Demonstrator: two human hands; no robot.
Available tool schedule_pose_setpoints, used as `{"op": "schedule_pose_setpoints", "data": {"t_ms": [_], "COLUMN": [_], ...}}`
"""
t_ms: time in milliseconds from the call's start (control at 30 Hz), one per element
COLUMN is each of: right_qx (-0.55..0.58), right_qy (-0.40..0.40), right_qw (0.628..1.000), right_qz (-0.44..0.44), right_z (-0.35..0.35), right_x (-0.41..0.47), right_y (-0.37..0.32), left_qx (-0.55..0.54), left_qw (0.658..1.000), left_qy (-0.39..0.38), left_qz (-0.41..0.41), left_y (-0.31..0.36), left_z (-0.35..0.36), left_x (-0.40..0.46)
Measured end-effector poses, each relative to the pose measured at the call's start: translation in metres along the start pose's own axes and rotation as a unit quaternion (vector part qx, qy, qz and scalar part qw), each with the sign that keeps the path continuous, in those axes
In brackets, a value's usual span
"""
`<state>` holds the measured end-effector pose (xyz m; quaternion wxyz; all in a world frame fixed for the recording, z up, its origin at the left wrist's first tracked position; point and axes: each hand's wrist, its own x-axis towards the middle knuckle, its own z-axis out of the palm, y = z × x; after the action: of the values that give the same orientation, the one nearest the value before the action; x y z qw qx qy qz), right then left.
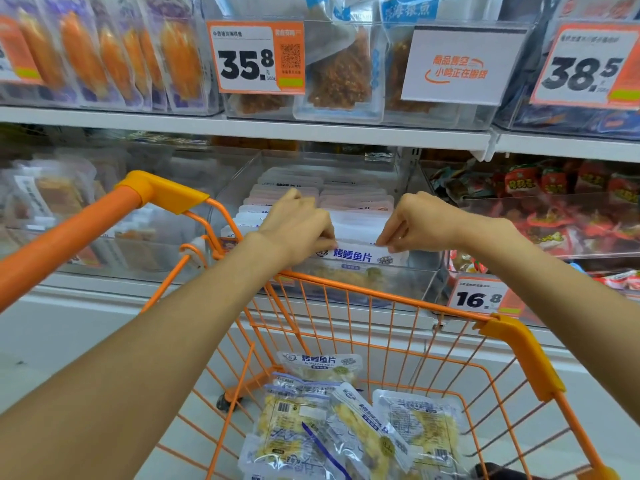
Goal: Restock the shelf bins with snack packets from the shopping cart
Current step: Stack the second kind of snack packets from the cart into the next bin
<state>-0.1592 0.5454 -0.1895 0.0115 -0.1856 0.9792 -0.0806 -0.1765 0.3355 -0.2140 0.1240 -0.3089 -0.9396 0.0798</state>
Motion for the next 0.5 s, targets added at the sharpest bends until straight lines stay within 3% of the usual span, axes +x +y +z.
{"op": "schedule_pose_setpoints", "data": {"t_ms": [400, 500], "right_qx": [0.006, 0.056], "right_qy": [0.017, 0.05], "right_qw": [1.0, 0.997], "right_qz": [0.017, 0.028], "right_z": [0.021, 0.021], "right_x": [-0.008, -0.02], "right_y": [-0.006, -0.002], "left_qx": [-0.016, -0.043], "left_qw": [0.992, 0.992], "left_qy": [-0.107, -0.092], "left_qz": [-0.059, -0.078], "left_y": [0.012, 0.017], "left_z": [-0.004, -0.012], "left_x": [0.002, -0.007]}}
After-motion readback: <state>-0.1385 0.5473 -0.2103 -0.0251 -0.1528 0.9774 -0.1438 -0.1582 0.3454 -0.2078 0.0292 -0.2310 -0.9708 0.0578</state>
